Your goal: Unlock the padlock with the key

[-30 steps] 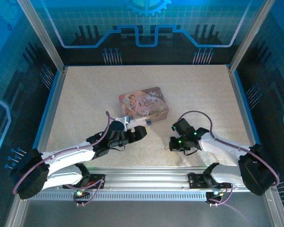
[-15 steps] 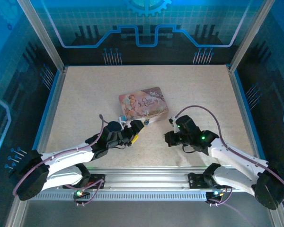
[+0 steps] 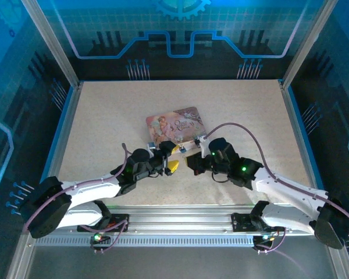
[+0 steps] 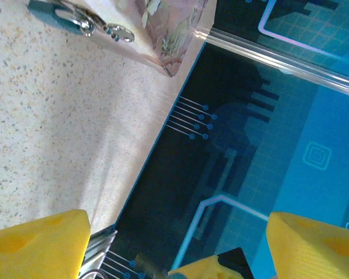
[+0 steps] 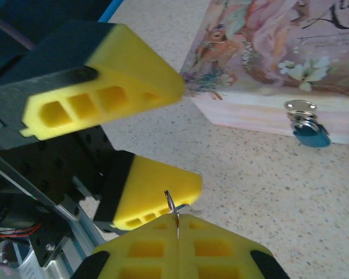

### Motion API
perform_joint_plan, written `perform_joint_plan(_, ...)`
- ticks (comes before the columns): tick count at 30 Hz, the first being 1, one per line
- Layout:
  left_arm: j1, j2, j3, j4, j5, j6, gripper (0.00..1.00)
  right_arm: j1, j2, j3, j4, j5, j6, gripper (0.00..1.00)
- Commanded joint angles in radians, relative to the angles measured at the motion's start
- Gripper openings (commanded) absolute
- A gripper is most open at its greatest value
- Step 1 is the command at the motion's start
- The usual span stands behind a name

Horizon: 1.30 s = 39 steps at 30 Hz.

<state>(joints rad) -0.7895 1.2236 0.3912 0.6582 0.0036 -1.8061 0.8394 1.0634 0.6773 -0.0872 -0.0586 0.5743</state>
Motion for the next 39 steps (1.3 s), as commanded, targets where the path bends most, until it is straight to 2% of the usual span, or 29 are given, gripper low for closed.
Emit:
perform_joint_plan(1,-0.02,0.026,-0.023,0.13,-0.043,-0.103,0.79,0.032,0.027,0.035,0.076,0.017,-0.006,0.0)
perform_joint_plan(21,-0.048,0.016,-0.047,0.177,-0.114,-0.156,0.72,0.06,0.1,0.052,0.136,-0.005,0.029,0.01)
perform_joint_plan(39,-0.047,0.007,-0.058,0.183,-0.127,-0.144,0.75,0.06,0.121,0.044,0.169,-0.015,0.059,0.01)
